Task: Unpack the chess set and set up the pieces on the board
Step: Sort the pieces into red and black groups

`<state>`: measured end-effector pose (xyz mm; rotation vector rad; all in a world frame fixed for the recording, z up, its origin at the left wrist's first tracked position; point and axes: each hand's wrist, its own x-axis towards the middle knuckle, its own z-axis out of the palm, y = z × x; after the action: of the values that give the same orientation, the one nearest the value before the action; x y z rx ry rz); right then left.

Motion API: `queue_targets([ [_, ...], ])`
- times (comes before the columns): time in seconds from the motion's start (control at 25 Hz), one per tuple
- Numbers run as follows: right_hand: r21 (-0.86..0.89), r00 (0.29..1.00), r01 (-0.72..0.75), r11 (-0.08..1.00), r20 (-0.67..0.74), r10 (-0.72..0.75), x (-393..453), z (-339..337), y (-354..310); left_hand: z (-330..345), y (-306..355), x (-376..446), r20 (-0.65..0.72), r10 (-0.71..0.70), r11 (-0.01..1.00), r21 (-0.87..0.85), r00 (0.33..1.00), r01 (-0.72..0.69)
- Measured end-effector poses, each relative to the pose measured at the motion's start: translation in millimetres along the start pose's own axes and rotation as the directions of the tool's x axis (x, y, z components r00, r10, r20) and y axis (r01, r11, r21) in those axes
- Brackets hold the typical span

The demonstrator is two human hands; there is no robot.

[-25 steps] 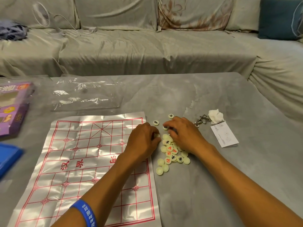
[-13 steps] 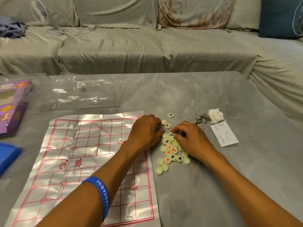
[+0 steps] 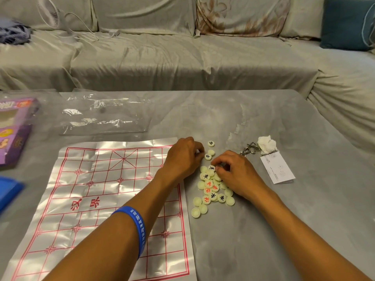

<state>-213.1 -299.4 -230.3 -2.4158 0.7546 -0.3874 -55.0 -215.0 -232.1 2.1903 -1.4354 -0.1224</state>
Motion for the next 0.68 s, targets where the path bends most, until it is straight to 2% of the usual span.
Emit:
queue_targets([
  [0.12,0.005,0.996,-0.011,1.0,-0.088,0.011,3,1,1,-2,3,-5,-0.033,-0.035,0.999,-0.037,0.999,0.034],
  [0.2,-0.053,0.99,-0.013,0.999,-0.138,0.006,12,2,1,-7,5,-12,-0.067,-0.065,0.996,-0.068,0.996,0.061],
  [0.36,-0.282,0.999,-0.024,0.959,-0.045,0.012,27,9,1,-13,-1,-38,-0.08,-0.064,0.997,-0.04,0.995,0.061],
  [0.56,-0.219,0.995,-0.095,0.971,-0.036,0.089,29,3,4,-11,-3,-66,-0.064,-0.096,0.99,-0.114,0.993,0.088],
  [0.68,-0.206,0.984,-0.154,0.966,-0.12,0.131,29,-1,9,-9,3,-73,-0.05,-0.11,0.985,-0.14,0.993,0.102],
])
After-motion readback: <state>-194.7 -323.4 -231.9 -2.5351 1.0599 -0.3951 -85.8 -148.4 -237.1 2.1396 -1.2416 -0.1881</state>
